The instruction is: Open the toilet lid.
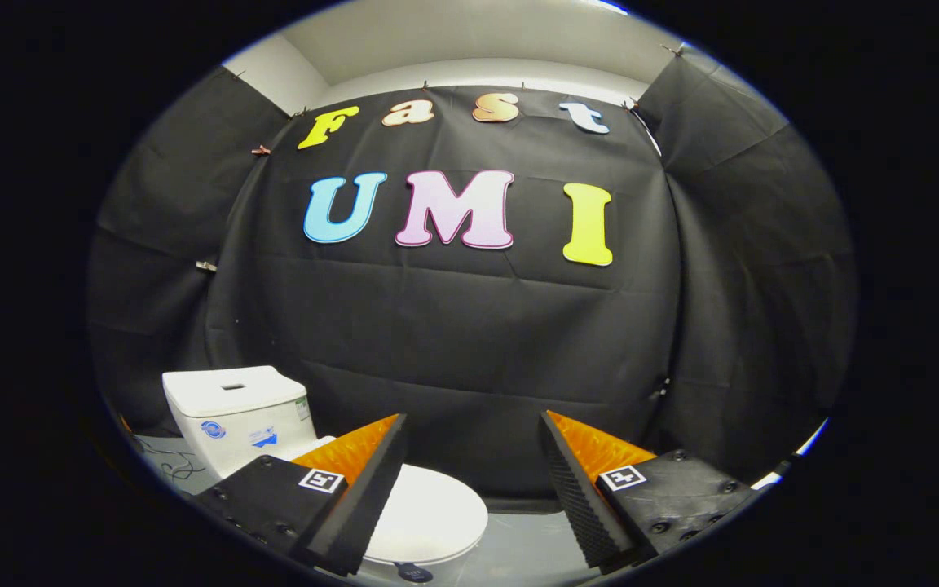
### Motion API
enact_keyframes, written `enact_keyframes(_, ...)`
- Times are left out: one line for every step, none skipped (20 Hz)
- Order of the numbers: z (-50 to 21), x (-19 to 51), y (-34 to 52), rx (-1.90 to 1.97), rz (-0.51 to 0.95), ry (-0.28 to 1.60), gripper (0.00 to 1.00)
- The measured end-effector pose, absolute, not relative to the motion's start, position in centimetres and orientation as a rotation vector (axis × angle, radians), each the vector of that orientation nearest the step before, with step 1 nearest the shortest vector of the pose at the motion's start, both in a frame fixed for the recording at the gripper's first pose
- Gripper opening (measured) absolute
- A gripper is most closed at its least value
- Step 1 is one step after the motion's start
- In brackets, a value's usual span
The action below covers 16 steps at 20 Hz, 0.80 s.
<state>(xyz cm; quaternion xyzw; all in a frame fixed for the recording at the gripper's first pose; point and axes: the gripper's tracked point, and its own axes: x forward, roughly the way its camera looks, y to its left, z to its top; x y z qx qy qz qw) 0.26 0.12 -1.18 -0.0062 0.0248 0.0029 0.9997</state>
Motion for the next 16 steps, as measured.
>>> enact_keyframes(-1.2, 0.2, 0.1, -0.013, 0.007, 0.053, 0.98)
enact_keyframes(-1.2, 0.2, 0.2, -0.011, 0.008, 0.054, 0.98)
enact_keyframes(-1.2, 0.3, 0.2, -0.013, 0.007, 0.053, 0.98)
enact_keyframes(-1.3, 0.4, 0.3, -0.018, 0.008, 0.053, 0.98)
enact_keyframes(-1.4, 0.5, 0.2, -0.017, 0.004, 0.058, 0.98)
enact_keyframes(-1.9, 0.5, 0.2, -0.005, 0.002, 0.079, 0.98)
enact_keyframes(-3.0, 0.6, 0.3, 0.008, 0.006, 0.113, 0.98)
enact_keyframes(-4.3, 0.6, 0.4, 0.021, 0.010, 0.157, 0.98)
enact_keyframes(-5.4, 0.4, 0.5, 0.034, 0.017, 0.198, 0.98)
enact_keyframes(-6.2, 0.5, 0.5, 0.046, 0.020, 0.226, 0.98)
enact_keyframes(-6.6, 0.6, 0.3, 0.057, 0.011, 0.245, 0.98)
enact_keyframes(-6.8, 0.7, -0.2, 0.073, 0.005, 0.257, 0.98)
enact_keyframes(-7.1, 0.8, -0.2, 0.093, 0.003, 0.265, 0.98)
enact_keyframes(-7.4, 0.8, -0.1, 0.106, 0.004, 0.273, 0.98)
enact_keyframes(-7.8, 0.8, 0.0, 0.112, 0.010, 0.285, 0.98)
enact_keyframes(-8.2, 0.7, 0.2, 0.113, 0.020, 0.297, 0.98)
